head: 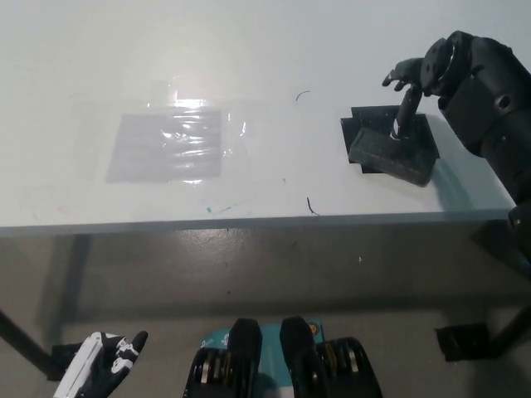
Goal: A whiteboard eraser is kept on the black marked spot on the table infront of the robot and the robot uses its right hand to swipe it back and forth on the table twice to clean it
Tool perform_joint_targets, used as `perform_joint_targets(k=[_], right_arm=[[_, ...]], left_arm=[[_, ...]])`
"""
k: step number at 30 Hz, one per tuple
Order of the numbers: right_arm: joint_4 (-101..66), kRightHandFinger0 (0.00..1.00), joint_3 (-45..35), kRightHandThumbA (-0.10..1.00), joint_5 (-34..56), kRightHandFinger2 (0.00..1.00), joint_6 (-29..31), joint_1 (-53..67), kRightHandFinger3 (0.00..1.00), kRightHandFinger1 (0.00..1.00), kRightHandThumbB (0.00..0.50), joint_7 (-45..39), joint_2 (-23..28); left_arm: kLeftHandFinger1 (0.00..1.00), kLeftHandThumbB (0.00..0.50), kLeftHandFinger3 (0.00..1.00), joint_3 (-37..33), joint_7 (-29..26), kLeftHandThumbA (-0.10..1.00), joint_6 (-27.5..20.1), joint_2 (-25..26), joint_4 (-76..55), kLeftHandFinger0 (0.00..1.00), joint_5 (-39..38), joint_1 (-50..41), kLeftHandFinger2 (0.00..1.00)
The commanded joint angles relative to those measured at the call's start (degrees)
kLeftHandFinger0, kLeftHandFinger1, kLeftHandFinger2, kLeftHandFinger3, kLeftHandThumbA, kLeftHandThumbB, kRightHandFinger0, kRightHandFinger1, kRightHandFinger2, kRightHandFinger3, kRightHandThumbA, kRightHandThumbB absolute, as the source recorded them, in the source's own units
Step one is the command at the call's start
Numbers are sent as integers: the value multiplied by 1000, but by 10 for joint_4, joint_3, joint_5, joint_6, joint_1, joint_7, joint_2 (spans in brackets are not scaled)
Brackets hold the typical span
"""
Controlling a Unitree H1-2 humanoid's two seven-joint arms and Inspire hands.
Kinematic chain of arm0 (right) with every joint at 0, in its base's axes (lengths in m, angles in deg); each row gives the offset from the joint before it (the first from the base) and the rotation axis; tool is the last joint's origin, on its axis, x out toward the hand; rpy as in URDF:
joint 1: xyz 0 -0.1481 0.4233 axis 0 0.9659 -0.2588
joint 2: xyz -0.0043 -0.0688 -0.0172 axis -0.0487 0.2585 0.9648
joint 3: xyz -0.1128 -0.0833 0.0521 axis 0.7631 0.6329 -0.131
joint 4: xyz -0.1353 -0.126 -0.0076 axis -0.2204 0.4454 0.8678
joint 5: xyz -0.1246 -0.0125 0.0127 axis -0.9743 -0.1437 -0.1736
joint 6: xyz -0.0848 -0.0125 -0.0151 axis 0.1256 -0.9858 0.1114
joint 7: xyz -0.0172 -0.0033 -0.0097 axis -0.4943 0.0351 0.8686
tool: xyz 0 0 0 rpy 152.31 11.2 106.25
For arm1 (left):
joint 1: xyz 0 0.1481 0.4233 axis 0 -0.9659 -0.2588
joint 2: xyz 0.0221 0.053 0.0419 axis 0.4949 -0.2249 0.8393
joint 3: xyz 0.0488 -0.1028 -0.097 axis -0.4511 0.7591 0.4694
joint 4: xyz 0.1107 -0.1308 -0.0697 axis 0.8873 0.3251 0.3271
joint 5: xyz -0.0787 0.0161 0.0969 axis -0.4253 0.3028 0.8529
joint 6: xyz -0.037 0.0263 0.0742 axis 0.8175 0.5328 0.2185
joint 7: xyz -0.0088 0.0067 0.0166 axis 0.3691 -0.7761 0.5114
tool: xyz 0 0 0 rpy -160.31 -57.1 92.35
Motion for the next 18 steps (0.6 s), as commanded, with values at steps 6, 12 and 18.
perform_joint_targets(k=[6, 12, 18], right_arm=[[6, 1000, -13, 1000, -9, 1000, 23, -20, 1000, 1000, 392, 37, -4], [29, 1000, 2, 1000, -21, 1000, 46, -7, 1000, 1000, 342, 27, -7], [41, 1000, -10, 1000, -13, 1000, 26, 2, 1000, 1000, 376, 30, -9]], left_arm=[[0, 294, 0, 8, 4, 668, -7, 10, -20, 0, -7, -1, 0], [0, 273, 0, 8, 7, 642, -14, 11, -17, 0, -12, -1, 0], [0, 295, 0, 7, 7, 643, -4, 8, -20, 0, -14, -5, 0]])
